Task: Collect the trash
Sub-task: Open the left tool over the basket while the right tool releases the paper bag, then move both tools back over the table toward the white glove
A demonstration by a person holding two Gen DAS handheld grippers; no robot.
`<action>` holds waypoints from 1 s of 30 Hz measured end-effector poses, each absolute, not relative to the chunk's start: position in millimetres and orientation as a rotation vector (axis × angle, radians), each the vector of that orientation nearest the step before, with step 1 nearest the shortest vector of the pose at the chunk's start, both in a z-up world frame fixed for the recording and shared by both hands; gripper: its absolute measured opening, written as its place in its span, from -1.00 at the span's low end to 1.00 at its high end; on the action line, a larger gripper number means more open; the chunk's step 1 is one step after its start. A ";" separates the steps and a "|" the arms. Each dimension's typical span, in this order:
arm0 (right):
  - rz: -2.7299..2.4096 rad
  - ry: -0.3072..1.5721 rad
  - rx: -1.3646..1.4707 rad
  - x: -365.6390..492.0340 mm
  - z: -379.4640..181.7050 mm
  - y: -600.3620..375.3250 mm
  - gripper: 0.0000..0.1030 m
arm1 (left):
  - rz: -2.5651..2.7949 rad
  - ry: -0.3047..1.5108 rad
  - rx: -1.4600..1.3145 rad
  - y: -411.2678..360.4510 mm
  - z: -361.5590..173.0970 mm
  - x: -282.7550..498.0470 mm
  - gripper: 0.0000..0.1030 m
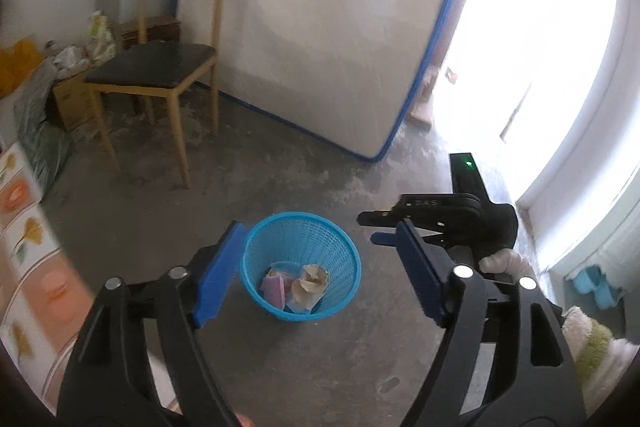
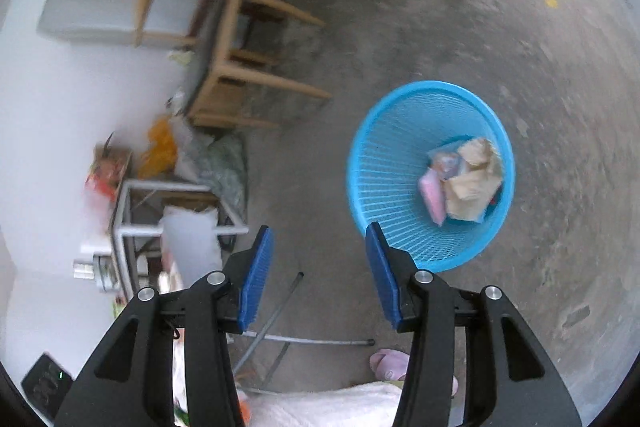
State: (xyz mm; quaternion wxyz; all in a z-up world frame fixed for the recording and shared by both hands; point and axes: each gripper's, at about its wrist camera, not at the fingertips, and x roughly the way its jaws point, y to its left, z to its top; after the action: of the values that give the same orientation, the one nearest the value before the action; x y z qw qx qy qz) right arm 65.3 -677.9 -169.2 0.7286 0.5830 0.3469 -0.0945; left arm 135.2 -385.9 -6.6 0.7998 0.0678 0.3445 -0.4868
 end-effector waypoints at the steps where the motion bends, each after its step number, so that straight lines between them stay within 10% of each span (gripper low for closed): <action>1: -0.178 0.763 1.247 63.9 -155.0 -670.2 -0.03 | -1.036 0.737 0.122 -374.8 -2.1 135.2 0.47; 16: 0.215 0.811 1.019 105.5 -24.0 -523.3 0.19 | -0.669 0.598 0.036 -148.6 28.5 107.2 0.57; 30: 0.454 1.089 0.937 192.0 -41.7 -324.7 0.21 | -0.448 0.674 0.047 -18.7 38.2 156.0 0.57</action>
State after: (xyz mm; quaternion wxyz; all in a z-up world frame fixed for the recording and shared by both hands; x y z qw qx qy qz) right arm 192.0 -324.7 -41.7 0.7296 0.4253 0.4943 0.2062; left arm 156.0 -18.7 38.2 0.9190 0.0229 0.3278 -0.2181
